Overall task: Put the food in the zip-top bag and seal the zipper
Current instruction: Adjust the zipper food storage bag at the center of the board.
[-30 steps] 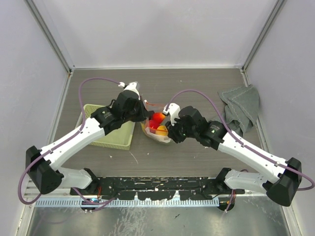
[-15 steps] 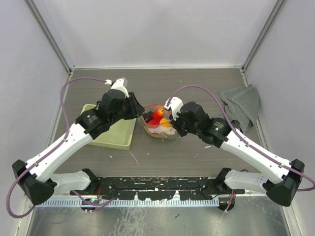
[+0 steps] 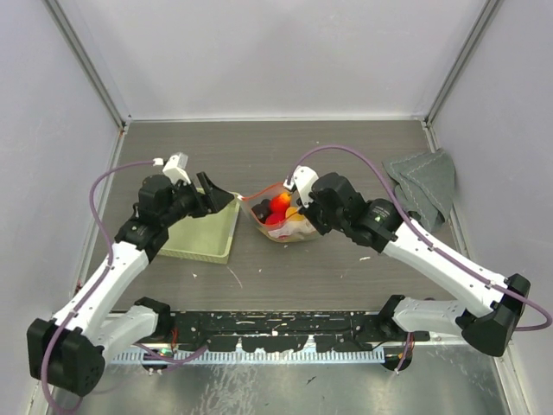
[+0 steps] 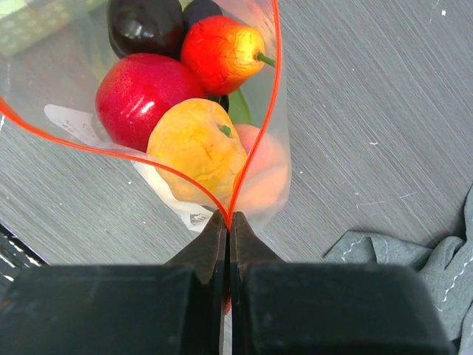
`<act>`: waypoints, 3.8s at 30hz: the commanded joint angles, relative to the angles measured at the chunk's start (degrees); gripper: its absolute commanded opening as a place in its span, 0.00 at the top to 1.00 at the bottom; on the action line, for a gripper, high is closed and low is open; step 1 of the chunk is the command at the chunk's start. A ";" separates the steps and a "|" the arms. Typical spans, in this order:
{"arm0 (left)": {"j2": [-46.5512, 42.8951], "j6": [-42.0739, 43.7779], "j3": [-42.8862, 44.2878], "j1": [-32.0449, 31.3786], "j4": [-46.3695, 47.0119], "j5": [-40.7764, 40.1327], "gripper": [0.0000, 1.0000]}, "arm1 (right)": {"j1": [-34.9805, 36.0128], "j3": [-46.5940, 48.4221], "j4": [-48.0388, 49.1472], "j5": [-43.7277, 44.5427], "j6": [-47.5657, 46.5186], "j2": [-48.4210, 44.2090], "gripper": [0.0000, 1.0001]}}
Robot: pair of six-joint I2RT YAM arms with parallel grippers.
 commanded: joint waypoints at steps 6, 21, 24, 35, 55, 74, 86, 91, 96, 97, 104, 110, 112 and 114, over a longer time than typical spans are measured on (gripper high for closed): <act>6.30 2.41 -10.74 7.65 37.78 26.94 0.15 | 0.34 0.17 3.41 1.21 -2.05 -2.55 0.99; 20.45 13.36 -11.75 7.76 60.42 45.83 0.08 | 0.26 -3.08 6.03 -0.83 -2.21 -3.27 0.99; 23.25 13.55 -11.85 7.42 64.77 48.47 0.11 | 0.27 -3.30 6.57 -0.26 -2.40 -3.36 0.99; 29.53 13.65 -8.94 3.74 69.45 53.36 0.34 | 0.25 -3.40 6.90 1.65 -2.94 -3.07 0.99; 11.05 15.01 -11.23 3.68 42.28 35.65 1.00 | -3.17 -3.89 -0.67 4.35 -0.79 -5.13 1.00; 6.83 10.28 -8.97 2.75 26.20 23.46 1.00 | -9.99 -7.21 3.62 0.14 4.45 -6.47 0.90; 2.76 7.71 -7.45 0.44 24.13 22.77 1.00 | -9.88 -3.83 7.77 -13.14 0.34 -5.62 0.48; 2.21 6.26 -6.98 0.36 23.01 21.83 1.00 | -9.71 -3.93 11.03 -18.29 -2.20 -4.31 0.31; 1.73 5.24 -6.80 0.28 22.04 20.57 1.00 | -9.08 -5.35 11.60 -18.39 -3.87 -3.29 0.28; 1.61 5.15 -6.74 0.28 21.77 20.34 1.00 | -9.07 -5.80 11.65 -17.83 -3.90 -3.29 0.28; 1.86 4.90 -6.26 0.24 20.72 20.01 1.00 | -9.01 -7.63 12.28 -12.25 -2.48 -3.79 0.50; 2.43 6.59 -5.99 0.35 19.52 19.50 1.00 | -9.02 -8.03 12.84 -11.95 -1.51 -5.13 0.91; 2.62 7.49 -6.20 0.45 19.82 19.44 0.97 | -9.19 -8.19 12.98 -11.91 -1.11 -5.65 0.98; 2.77 8.29 -6.81 0.48 21.00 19.70 0.90 | -9.60 -8.32 13.10 -12.55 -0.30 -5.78 0.99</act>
